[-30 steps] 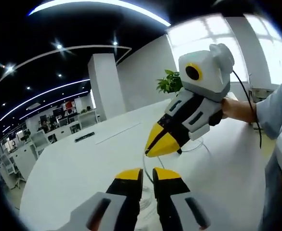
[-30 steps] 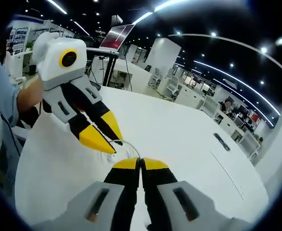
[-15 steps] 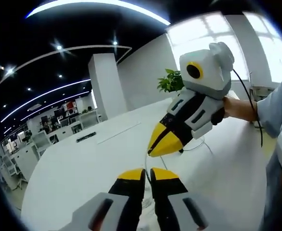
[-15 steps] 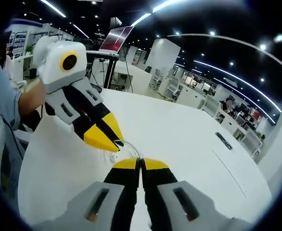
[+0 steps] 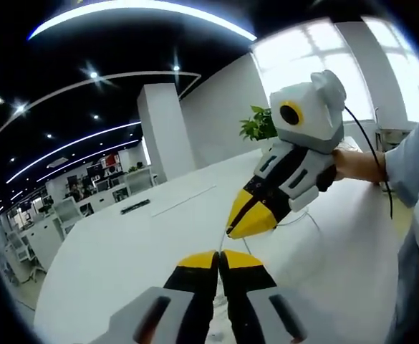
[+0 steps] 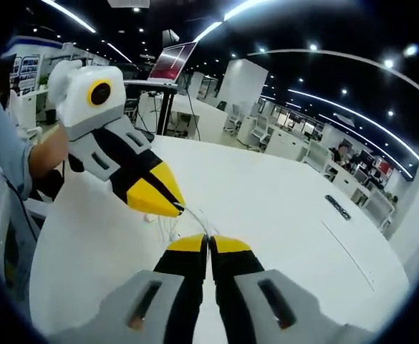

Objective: Peel open the Velcro strap on the desktop, arrange the wired earphones neatly onto it, and close the Velcro strap to secure them.

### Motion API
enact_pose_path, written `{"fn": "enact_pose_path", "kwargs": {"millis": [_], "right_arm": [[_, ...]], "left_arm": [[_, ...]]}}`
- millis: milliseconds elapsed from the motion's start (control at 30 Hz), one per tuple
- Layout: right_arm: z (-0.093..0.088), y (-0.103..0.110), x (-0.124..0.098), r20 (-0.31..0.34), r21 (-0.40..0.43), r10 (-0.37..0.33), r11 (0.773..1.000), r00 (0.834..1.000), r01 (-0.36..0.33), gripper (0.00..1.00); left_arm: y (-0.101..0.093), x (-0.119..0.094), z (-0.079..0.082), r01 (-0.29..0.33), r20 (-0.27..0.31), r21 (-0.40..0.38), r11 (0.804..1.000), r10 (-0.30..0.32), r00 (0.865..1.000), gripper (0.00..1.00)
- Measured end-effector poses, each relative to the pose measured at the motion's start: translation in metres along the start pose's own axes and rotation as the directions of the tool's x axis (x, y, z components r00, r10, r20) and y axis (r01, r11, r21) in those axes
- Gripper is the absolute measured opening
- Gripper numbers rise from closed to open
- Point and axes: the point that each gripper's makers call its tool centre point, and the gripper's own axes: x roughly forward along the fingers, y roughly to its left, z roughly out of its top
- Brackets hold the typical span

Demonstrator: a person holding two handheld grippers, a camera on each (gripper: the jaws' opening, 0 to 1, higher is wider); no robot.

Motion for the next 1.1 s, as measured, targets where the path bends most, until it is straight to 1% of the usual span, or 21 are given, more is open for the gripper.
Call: {"fn": "enact_pose_path", "kwargs": {"millis": [133, 233, 300, 400, 567, 767, 867, 1000, 1100], "right_arm": [[0.001, -0.003, 0.001, 0.002, -0.017, -0.02, 1.0, 1.0, 0.02, 0.05], [-0.003, -0.008, 0.002, -0.015, -0.053, -0.054, 0.997, 0.998, 0.054, 0.05], [-0.006, -0.009, 0.003, -0.02, -0.056, -0.062, 0.997, 0.998, 0.061, 0.04], [-0.01, -0.012, 0.003, -0.025, -0.035, -0.062, 0.998, 0.998, 0.061, 0.04], [-0.013, -0.018, 0.003, -0.029, -0.016, -0.081, 0.997, 0.996, 0.08, 0.04], [-0.02, -0.028, -0.001, -0.043, -0.002, -0.108, 0.994, 0.993, 0.108, 0.04], [-0.024, -0.035, -0.005, -0.047, 0.009, -0.128, 0.992, 0.991, 0.128, 0.04], [-0.032, -0.041, -0.009, -0.06, 0.026, -0.142, 0.989, 0.988, 0.144, 0.04], [-0.038, -0.045, -0.013, -0.07, 0.035, -0.151, 0.988, 0.986, 0.154, 0.04]], "left_arm": [[-0.004, -0.003, 0.005, 0.008, 0.031, -0.005, 1.0, -0.008, 0.999, 0.06], [-0.006, -0.005, 0.011, 0.009, 0.062, 0.0, 1.0, -0.009, 0.998, 0.06], [-0.007, -0.007, 0.014, 0.009, 0.079, 0.01, 1.0, -0.01, 0.997, 0.06], [-0.007, -0.009, 0.017, 0.012, 0.092, 0.013, 1.0, -0.013, 0.996, 0.06], [-0.005, -0.012, 0.018, 0.007, 0.104, 0.009, 1.0, -0.007, 0.995, 0.06], [-0.001, -0.02, 0.023, -0.008, 0.146, -0.009, 1.0, 0.01, 0.989, 0.06], [0.001, -0.022, 0.024, -0.014, 0.156, -0.018, 1.0, 0.016, 0.988, 0.06], [0.008, -0.026, 0.025, -0.037, 0.167, -0.026, 0.999, 0.04, 0.985, 0.06], [0.015, -0.032, 0.028, -0.059, 0.186, -0.039, 0.997, 0.066, 0.98, 0.06]]}}
